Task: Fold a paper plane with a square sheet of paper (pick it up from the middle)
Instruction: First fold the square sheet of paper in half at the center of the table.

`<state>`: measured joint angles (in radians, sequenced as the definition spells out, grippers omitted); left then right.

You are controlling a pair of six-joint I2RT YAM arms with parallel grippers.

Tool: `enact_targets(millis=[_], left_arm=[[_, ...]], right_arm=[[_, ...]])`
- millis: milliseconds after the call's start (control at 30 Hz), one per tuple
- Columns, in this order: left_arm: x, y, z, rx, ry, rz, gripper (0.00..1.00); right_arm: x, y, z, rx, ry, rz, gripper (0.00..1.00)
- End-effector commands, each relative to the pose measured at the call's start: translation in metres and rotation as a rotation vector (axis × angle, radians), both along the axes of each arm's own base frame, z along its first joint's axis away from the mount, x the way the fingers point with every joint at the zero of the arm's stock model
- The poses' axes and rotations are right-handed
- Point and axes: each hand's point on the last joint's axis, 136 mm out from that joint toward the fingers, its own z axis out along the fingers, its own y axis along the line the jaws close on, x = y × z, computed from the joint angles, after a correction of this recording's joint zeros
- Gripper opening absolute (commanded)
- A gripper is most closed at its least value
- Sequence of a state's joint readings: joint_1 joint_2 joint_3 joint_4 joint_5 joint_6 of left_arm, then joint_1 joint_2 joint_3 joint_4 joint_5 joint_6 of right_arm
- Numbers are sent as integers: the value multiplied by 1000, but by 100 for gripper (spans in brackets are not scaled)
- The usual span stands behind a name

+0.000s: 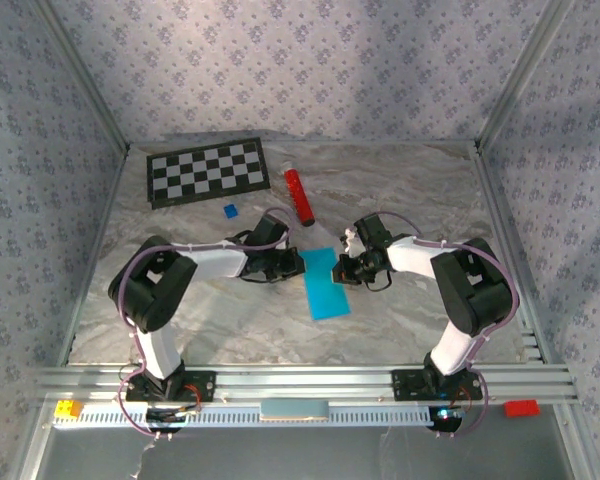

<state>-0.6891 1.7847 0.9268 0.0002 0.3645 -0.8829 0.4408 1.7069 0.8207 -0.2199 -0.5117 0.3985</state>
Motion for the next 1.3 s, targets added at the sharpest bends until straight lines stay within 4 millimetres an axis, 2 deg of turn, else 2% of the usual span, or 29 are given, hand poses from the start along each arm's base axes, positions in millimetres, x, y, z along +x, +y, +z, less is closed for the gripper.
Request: enact_targets(millis=[0, 200, 367, 600, 700, 867, 967, 1100, 1267], left_arm=[[9, -16, 27, -83, -40, -6, 13], [0, -23, 4, -113, 26, -8, 12], [-9, -14, -21, -61, 67, -7, 11], [-16, 6, -42, 102, 34, -37, 12], [-13, 3, -32, 81, 8, -38, 12], [-8, -11, 22, 15, -76, -38, 13], [-14, -21, 40, -24, -79, -40, 13], [-35, -40, 41, -61, -55, -78, 11], [-64, -55, 26, -105, -6, -90, 11]], right_arm=[[-40, -49, -50, -253, 161, -29, 0], [-41, -50, -50, -258, 161, -31, 0], [-41, -49, -50, -258, 161, -31, 0], [-40, -50, -50, -263, 160, -33, 0], [-41, -50, -50, -262, 162, -33, 0], [-41, -50, -50, -263, 159, -34, 0], [-41, -51, -50, -263, 160, -34, 0], [-41, -51, -50, -261, 158, -34, 0], [-41, -51, -49, -261, 156, -34, 0]])
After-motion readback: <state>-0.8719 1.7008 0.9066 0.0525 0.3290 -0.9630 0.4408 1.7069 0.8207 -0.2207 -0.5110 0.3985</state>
